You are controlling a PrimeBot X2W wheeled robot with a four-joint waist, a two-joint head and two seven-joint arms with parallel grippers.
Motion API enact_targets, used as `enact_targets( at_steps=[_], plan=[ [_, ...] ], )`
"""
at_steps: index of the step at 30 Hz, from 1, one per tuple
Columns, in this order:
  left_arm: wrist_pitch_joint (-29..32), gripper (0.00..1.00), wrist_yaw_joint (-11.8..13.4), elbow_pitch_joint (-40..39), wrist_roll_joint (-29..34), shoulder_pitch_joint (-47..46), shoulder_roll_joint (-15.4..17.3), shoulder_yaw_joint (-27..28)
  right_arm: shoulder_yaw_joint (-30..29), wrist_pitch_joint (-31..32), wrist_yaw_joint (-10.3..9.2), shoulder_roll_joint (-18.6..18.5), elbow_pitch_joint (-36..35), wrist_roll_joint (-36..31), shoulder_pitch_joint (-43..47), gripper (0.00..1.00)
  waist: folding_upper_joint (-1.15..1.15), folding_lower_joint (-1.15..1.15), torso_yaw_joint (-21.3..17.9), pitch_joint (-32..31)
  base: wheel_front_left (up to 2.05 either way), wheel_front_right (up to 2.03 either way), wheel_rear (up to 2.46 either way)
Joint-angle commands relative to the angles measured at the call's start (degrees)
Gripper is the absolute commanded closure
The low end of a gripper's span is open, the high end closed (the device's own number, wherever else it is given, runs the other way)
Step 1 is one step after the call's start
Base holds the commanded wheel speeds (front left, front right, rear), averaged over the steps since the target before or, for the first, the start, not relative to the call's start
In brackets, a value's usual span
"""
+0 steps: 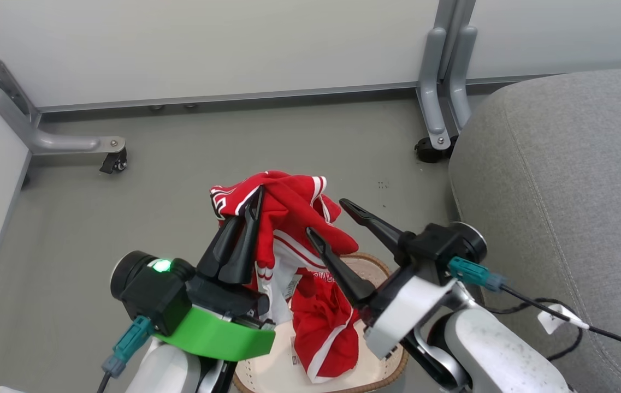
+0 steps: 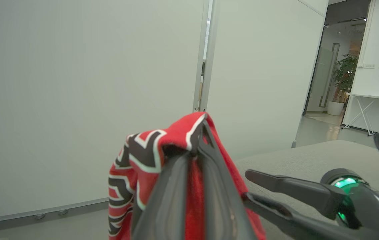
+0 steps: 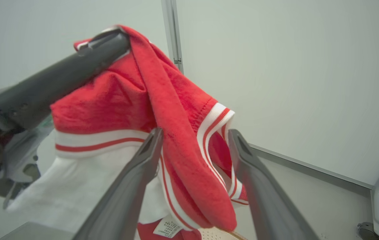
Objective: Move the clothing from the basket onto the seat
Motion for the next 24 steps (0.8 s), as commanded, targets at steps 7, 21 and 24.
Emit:
enact_targets(
  at_steps=[7, 21, 24],
  plan=[
    [-0.3, 1.00, -0.4, -0.4, 0.4, -0.8, -0.1, -0.7, 6.8, 0.7, 0.00, 0.2, 7.4, 4.4, -5.6, 0.00, 0.00, 0.00, 0.2, -0.3, 0.00, 0.00, 0.00],
    [-0.3, 1.00, -0.2, -0.5, -0.1, -0.8, 0.2, -1.2, 14.2, -1.2, 0.00, 0.4, 13.7, 10.8, -11.8, 1.00, 0.00, 0.00, -0.6, -0.4, 0.00, 0.00, 0.00],
    [-0.3, 1.00, -0.1, -0.5, -0.2, -0.8, 0.2, -1.2, 14.6, -1.9, 0.00, 0.3, 14.2, 11.6, -12.2, 1.00, 0.00, 0.00, -0.6, -0.4, 0.00, 0.00, 0.00]
  ],
)
